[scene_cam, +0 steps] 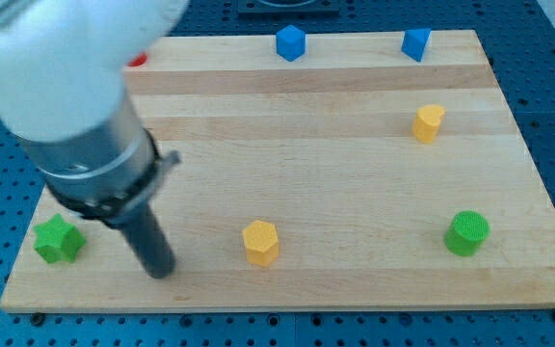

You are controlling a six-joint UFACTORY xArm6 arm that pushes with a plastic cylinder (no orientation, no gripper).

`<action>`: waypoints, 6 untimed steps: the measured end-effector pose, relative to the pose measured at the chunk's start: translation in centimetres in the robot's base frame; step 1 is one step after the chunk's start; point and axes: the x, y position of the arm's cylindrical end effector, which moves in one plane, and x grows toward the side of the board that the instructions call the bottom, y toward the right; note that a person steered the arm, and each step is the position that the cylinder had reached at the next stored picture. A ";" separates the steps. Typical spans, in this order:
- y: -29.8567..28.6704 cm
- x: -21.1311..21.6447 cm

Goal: Push the yellow hexagon a bit up

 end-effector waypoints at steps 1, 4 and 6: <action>6.5 -1.5; 13.4 -2.8; 20.5 -6.1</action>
